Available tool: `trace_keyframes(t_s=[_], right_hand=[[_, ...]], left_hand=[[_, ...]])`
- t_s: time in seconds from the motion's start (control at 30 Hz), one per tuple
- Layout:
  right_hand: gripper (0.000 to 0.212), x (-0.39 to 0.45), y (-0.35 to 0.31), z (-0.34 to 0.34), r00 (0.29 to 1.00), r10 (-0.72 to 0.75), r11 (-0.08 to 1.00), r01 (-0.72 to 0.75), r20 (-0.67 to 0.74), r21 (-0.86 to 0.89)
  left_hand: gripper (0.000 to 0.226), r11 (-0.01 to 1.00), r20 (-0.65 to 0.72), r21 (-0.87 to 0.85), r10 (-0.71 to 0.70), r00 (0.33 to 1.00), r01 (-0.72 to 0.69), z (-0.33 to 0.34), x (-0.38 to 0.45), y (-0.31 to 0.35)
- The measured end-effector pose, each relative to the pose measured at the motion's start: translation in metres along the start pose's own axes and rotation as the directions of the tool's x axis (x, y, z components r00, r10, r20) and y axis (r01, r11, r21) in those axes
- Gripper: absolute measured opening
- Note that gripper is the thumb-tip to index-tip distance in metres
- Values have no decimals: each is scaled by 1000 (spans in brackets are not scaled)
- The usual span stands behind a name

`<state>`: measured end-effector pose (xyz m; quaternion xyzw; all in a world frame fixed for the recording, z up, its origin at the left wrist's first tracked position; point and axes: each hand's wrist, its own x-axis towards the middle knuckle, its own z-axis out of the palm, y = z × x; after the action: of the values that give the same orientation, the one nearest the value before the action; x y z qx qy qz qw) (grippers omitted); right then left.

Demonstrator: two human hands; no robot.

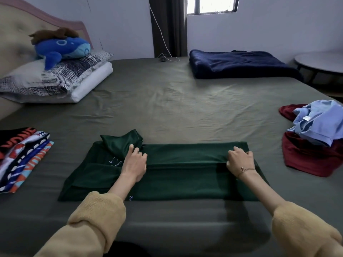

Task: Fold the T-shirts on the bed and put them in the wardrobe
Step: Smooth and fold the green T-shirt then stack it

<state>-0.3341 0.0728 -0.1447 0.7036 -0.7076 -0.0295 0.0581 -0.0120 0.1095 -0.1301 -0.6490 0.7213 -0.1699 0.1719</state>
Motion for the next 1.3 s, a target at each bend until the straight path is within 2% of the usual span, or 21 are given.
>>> trace_keyframes(t_s=[0.07,0.1,0.17,0.23,0.37,0.43,0.5,0.6,0.67,0.73,0.8,0.9,1.0,1.07,1.17,1.23,1.3], right_hand=[[29,4,-10,3,996,-37,990,47,-75,136],[34,7,-16,5,994,-76,966,93,-79,240],[49,11,-28,9,977,-208,903,174,43,393],[57,11,-33,17,945,-270,902,181,185,392],[59,12,-16,30,967,-68,952,-10,245,305],[60,14,-15,29,969,-23,959,-48,245,279],[59,17,-25,25,975,-74,958,11,209,288],[53,21,-60,18,968,-219,925,165,124,342],[46,24,-89,12,954,-295,887,253,51,387],[39,28,-120,4,930,-367,852,351,-35,388],[37,38,-162,-8,911,-408,824,395,-57,406],[48,48,-212,-24,940,-339,813,274,35,513],[61,59,-257,-35,954,-225,757,42,200,652],[58,65,-280,-38,940,-182,721,-73,290,689],[54,71,-295,-39,938,-126,691,-150,322,707],[49,77,-302,-38,935,-151,597,-174,322,783],[56,76,-310,-40,922,-253,416,-169,292,893]], left_hand=[[34,992,-34,-124,-25,999,21,1,7,12],[39,971,-34,-239,-15,999,7,2,13,19],[48,848,63,-530,44,997,-4,2,20,34],[53,747,156,-665,120,980,14,3,23,45],[56,712,182,-700,102,978,56,16,22,45],[55,714,157,-697,76,985,56,20,24,38],[51,721,85,-691,10,996,51,23,26,29],[35,696,-101,-718,-97,990,-5,27,25,13],[25,587,-153,-809,-180,972,-19,28,21,2],[25,412,-120,-911,-296,948,13,27,18,-8],[28,307,-57,-949,-392,918,72,32,13,-31],[30,181,72,-967,-479,875,179,44,2,-62],[34,52,211,-959,-526,824,278,66,-10,-98],[35,-12,277,-947,-534,799,320,82,-23,-120],[31,-133,387,-920,-471,793,370,99,-38,-139],[31,-228,446,-895,-406,798,384,105,-45,-144],[32,-314,491,-864,-359,794,393,108,-49,-147]])
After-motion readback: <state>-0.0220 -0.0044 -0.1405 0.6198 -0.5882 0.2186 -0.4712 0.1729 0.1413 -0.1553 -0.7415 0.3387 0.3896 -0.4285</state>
